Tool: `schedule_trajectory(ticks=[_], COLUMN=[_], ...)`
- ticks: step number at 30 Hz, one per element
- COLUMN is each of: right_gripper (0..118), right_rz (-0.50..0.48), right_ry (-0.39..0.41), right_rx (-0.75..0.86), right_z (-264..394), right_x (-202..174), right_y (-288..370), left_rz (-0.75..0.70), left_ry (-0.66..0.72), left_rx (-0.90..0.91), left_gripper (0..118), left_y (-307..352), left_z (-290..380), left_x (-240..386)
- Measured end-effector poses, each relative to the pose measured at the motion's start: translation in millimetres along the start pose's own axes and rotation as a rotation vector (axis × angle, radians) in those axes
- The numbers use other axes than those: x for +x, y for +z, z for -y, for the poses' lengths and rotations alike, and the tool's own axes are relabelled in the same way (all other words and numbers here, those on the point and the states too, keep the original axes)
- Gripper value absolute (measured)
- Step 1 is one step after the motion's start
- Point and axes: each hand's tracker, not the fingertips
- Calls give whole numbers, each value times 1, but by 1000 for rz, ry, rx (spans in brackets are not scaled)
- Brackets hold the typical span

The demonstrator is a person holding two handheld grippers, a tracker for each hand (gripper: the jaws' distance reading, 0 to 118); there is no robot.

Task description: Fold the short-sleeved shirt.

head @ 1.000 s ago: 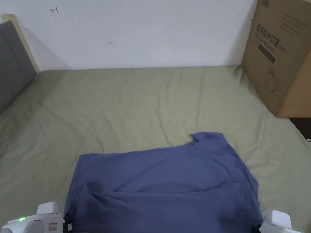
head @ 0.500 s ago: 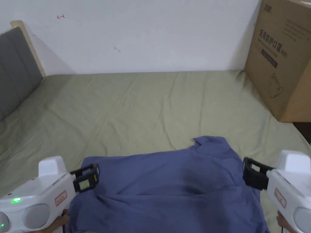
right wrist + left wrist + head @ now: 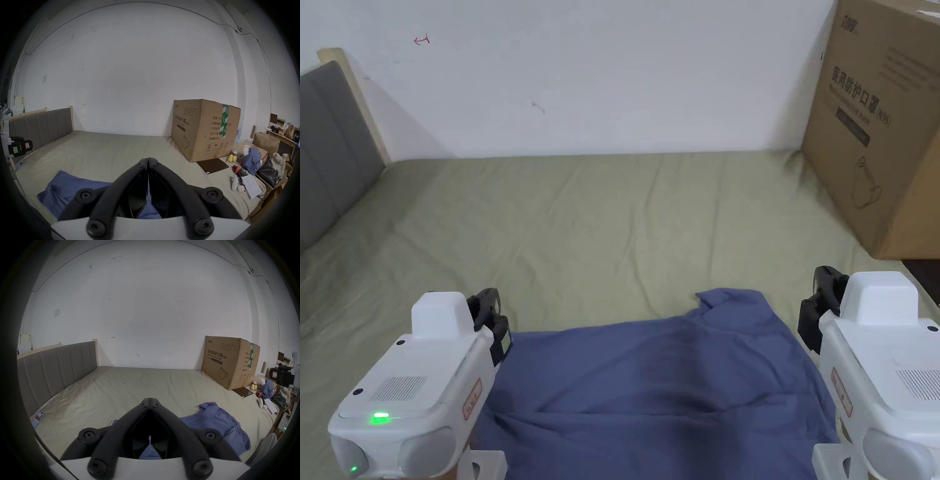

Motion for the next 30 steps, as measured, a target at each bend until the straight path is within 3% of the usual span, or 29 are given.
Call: schedule_trajectory(ticks=[7, 22, 24, 26, 27, 28, 30], right_gripper=[0, 0, 0, 0, 0, 0, 0], right_rz=[-11, 22, 20, 21, 20, 19, 18], right_ry=[-11, -5, -7, -6, -6, -7, -4], right_rx=[-27, -137, -152, -167, -176, -186, -200], right_z=[0, 20, 24, 28, 31, 33, 38], right_x=[1, 2, 0, -2, -3, -4, -5], right_y=[-28, -117, -124, -133, -137, -141, -149], left_rz=[12, 8, -11, -45, -72, -102, -124], left_ry=[-15, 98, 126, 145, 150, 142, 98], left_rx=[-146, -619, -663, -726, -769, -806, -807], left_gripper=[0, 0, 17, 79, 99, 109, 106], left_y=[-45, -240, -260, -279, -287, -295, -303], left_z=[-1, 42, 53, 68, 75, 81, 90], left_x=[-16, -110, -118, -126, -129, -131, -136])
